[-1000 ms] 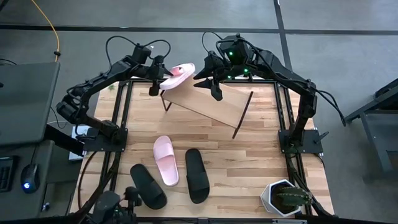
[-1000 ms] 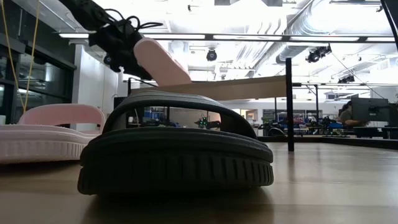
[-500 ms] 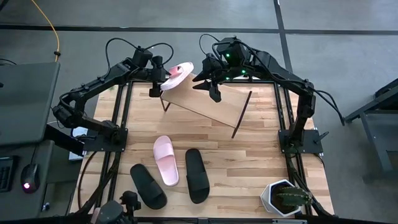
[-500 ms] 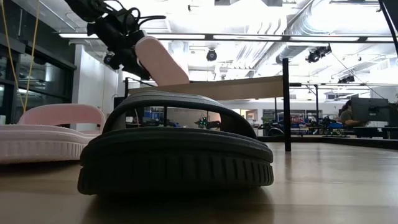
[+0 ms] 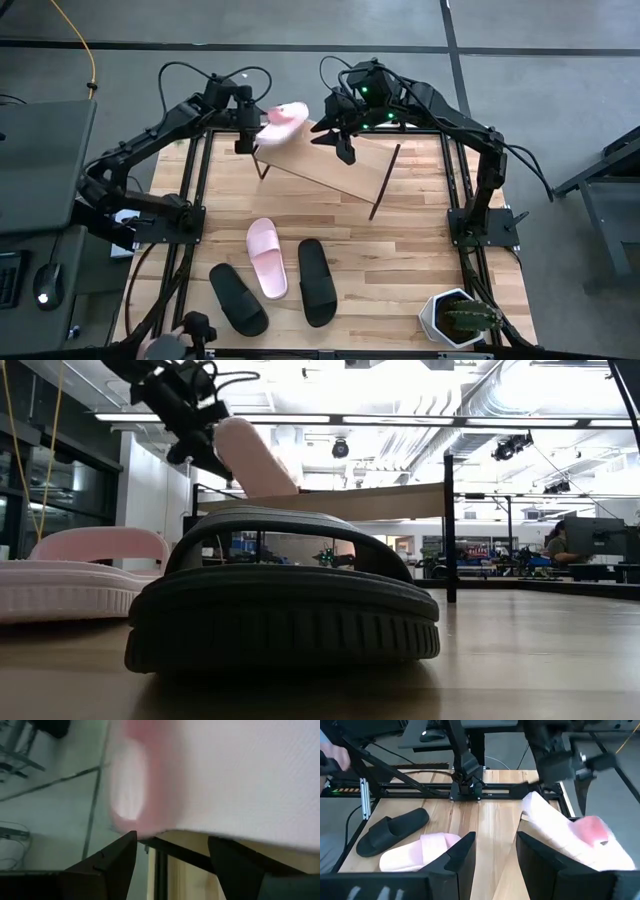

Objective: Pick and place slides into the shelf
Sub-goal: Put the right pink slide on the shelf

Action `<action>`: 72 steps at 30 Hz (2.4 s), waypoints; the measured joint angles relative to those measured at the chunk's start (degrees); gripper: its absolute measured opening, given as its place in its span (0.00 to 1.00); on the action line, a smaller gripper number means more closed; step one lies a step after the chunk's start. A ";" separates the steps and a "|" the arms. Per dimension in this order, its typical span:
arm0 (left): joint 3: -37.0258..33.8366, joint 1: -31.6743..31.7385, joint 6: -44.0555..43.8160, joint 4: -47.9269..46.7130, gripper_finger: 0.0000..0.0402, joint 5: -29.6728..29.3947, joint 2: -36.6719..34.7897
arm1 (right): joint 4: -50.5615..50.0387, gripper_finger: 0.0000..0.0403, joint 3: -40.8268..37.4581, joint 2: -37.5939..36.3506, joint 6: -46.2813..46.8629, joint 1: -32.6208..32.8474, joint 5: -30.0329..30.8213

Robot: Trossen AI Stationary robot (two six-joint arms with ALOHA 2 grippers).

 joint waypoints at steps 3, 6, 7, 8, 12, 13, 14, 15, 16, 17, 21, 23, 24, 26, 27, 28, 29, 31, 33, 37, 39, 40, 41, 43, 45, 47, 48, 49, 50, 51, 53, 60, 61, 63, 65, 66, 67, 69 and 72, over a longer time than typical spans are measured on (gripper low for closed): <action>0.00 -0.11 -0.20 0.20 0.58 0.21 -1.72 | -0.11 0.32 0.00 0.00 -0.13 0.00 0.13; 0.00 -0.13 -1.80 0.80 0.58 0.51 -2.88 | -0.11 0.32 0.00 0.00 -0.20 0.00 0.37; 0.00 -0.13 -2.42 0.95 0.58 0.58 -3.03 | -0.11 0.32 0.00 0.00 -0.20 0.00 0.44; 0.00 -0.11 -2.92 0.95 0.58 0.65 -3.08 | -0.11 0.32 0.00 0.00 -0.20 0.00 0.57; 0.00 -0.15 -5.37 0.95 0.58 0.98 -3.08 | -0.43 0.32 0.00 0.24 -0.09 0.00 0.96; 0.00 -0.15 -6.19 0.92 0.58 1.78 -3.08 | -0.53 0.32 0.00 0.43 -0.09 0.00 1.11; 0.00 -0.15 -6.78 0.92 0.58 3.18 -3.06 | -0.53 0.32 0.00 0.64 -0.11 0.00 1.49; 0.00 -0.15 -7.14 0.92 0.58 4.61 -3.06 | -0.90 0.32 0.00 0.78 -0.13 0.00 1.86; 0.00 -0.15 -7.31 0.92 0.58 5.61 -3.06 | -1.48 0.32 0.00 0.89 -0.16 0.00 2.35; 0.00 -0.15 -7.41 0.90 0.58 6.50 -3.06 | -1.69 0.32 0.00 1.09 -0.18 0.00 2.83; 0.00 -0.61 -8.31 1.27 0.58 7.91 -3.06 | -1.48 0.32 0.00 1.55 -0.28 -0.02 3.22; 0.00 -1.25 -9.99 2.19 0.58 7.50 -3.06 | -1.61 0.32 0.02 1.96 -0.68 0.00 4.66; 0.00 -1.53 -10.93 2.74 0.58 7.47 -3.14 | -2.36 0.32 0.00 2.19 -0.70 -0.02 5.77; 0.00 -2.13 -12.72 3.89 0.58 7.50 -3.38 | -3.34 0.32 0.00 2.79 -0.72 -0.04 8.07; 0.01 -2.58 -13.29 4.78 0.58 7.52 -3.47 | -4.03 0.32 0.00 3.00 -0.70 -0.16 8.90; 0.02 -3.05 -13.71 5.42 0.58 7.51 -3.53 | -4.85 0.32 0.00 3.17 -0.54 -0.31 9.63; 0.02 -3.42 -14.25 6.18 0.58 7.33 -3.54 | -5.02 0.32 0.00 3.38 -0.19 -0.37 10.43; 0.02 -3.96 -15.45 8.51 0.58 6.61 -3.70 | -4.98 0.32 0.00 3.99 0.23 -0.71 11.56; 0.02 -4.33 -17.51 10.96 0.58 5.85 -3.95 | -5.27 0.32 0.00 4.99 0.90 -0.89 13.35; 0.02 -4.17 -21.75 14.98 0.58 3.53 -4.73 | -5.51 0.32 0.00 7.39 1.25 -1.76 17.89; 0.02 -4.15 -22.67 15.67 0.58 0.70 -5.63 | -5.63 0.32 0.00 8.75 1.29 -2.11 21.04; 0.02 -4.15 -22.97 16.59 0.58 -1.37 -6.11 | -5.73 0.32 0.00 9.45 1.29 -2.28 23.19; 0.02 -4.15 -23.42 17.31 0.58 -3.50 -6.66 | -5.69 0.32 0.00 10.08 1.24 -2.30 25.59; 0.02 -4.17 -24.29 18.41 0.58 -7.20 -7.84 | -5.51 0.32 0.00 11.18 0.73 -2.17 29.85; 0.02 -4.15 -25.22 18.74 0.58 -9.27 -9.07 | -4.45 0.32 0.00 12.27 -0.31 -1.73 32.83; 0.02 -4.13 -25.91 19.01 0.58 -10.34 -10.28 | -3.52 0.32 0.00 13.34 -1.58 -1.06 34.40; 0.02 -4.13 -26.12 18.99 0.58 -10.76 -10.96 | -2.58 0.32 0.00 13.80 -2.20 -0.64 34.98; 0.02 -4.13 -26.34 19.07 0.58 -10.96 -11.63 | -1.84 0.32 0.00 14.17 -2.97 -0.18 35.58; 0.02 -4.13 -26.39 19.12 0.58 -10.97 -12.22 | -1.15 0.32 0.00 14.38 -3.84 0.32 36.18; 0.02 -4.13 -26.55 19.13 0.58 -10.97 -12.70 | -0.18 0.32 0.00 14.51 -4.75 0.88 37.11; 0.02 -4.14 -26.67 19.08 0.58 -10.97 -13.43 | 1.05 0.32 0.00 14.58 -6.31 2.29 39.75; 0.02 -4.17 -26.81 19.05 0.58 -10.99 -14.80 | 3.45 0.32 0.00 14.87 -8.47 6.35 46.06; 0.02 -4.17 -27.10 19.02 0.58 -10.99 -14.80 | 3.62 0.32 0.00 15.05 -8.84 6.82 46.51; 0.02 -4.17 -27.77 19.02 0.58 -10.99 -14.80 | 3.38 0.32 -0.02 15.46 -9.29 7.49 47.60; 0.02 -4.17 -28.23 18.92 0.58 -10.99 -14.78 | 4.59 0.32 0.00 15.97 -9.31 7.74 48.41; 0.03 -4.17 -28.24 18.84 0.58 -10.99 -14.78 | 4.44 0.32 0.00 16.16 -9.30 7.76 48.29; 0.02 -4.17 -28.25 18.79 0.58 -10.99 -14.78 | 4.88 0.32 0.00 16.71 -9.33 7.78 48.06; 0.02 -4.15 -28.30 18.70 0.58 -10.99 -14.78 | 5.77 0.32 0.00 17.66 -9.76 7.59 48.00; 0.02 -4.11 -28.26 18.27 0.58 -10.95 -14.78 | 6.40 0.32 -0.01 19.30 -10.79 7.47 49.14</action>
